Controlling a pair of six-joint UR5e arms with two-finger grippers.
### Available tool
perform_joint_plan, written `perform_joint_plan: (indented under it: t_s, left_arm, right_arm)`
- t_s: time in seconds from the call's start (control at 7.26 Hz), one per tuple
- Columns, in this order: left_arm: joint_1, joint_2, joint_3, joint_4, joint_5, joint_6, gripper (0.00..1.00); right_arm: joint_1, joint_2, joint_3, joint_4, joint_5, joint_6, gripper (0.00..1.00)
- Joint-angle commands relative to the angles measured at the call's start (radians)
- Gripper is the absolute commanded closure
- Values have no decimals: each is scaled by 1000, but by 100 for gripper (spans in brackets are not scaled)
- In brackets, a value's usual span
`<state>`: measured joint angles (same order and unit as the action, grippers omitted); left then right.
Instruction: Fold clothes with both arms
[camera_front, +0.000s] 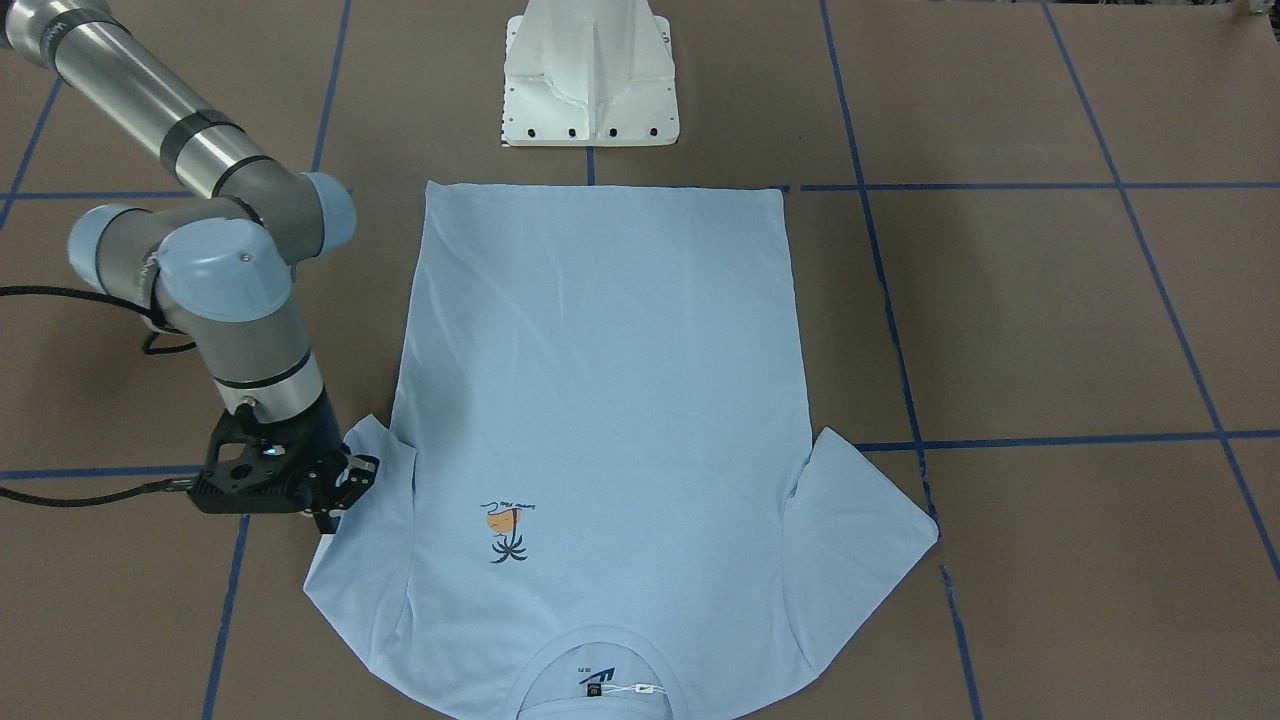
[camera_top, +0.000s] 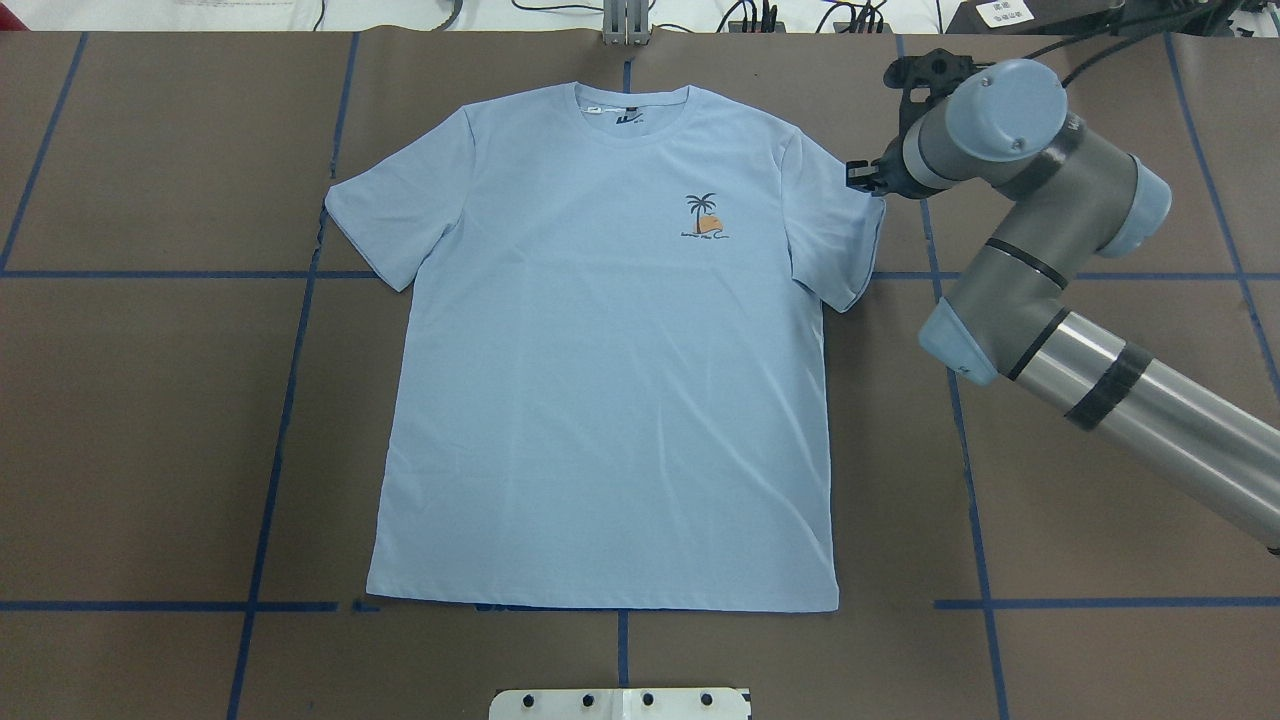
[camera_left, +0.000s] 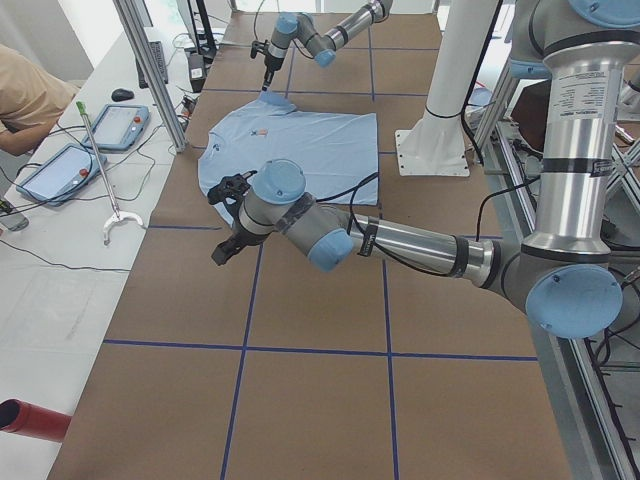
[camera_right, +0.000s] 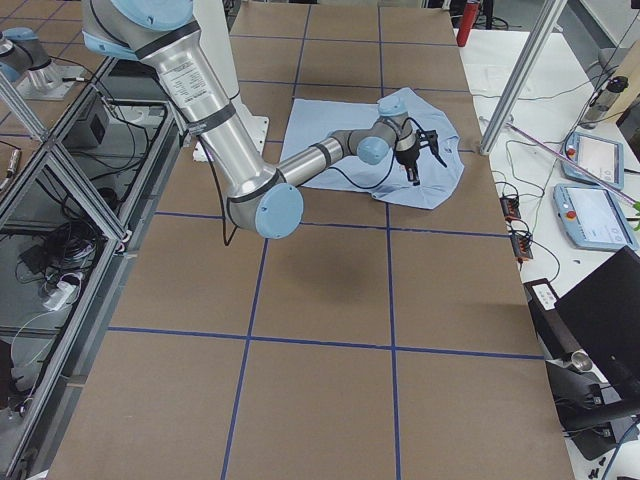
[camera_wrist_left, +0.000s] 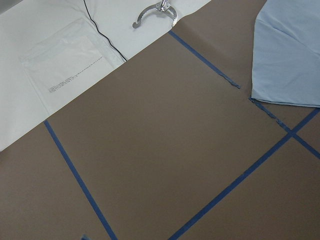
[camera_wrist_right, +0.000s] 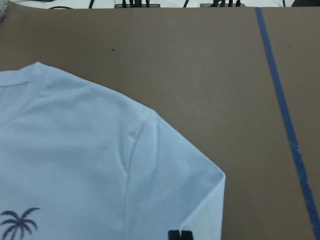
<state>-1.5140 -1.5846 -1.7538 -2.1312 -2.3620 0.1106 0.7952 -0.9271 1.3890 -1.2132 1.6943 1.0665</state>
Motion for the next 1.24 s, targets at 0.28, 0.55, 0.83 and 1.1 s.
perform_joint_plan:
  t_s: [0.28,0.55,0.83,1.1]
  left_arm:
    - [0,0,0,1,1,0,0]
    - [0,0,2,1,1,0,0]
    - [0,0,0,1,1,-2,0]
    - [3,-6,16,-4,1,0,0]
  right_arm:
    - [-132,172,-142,-17,-180,128,100]
    - [-156,175,-142,-16,-192,128,100]
    - [-163,189,-142,-19,-203,141,0]
    - [-99,252,-140,-128,-103,126,0]
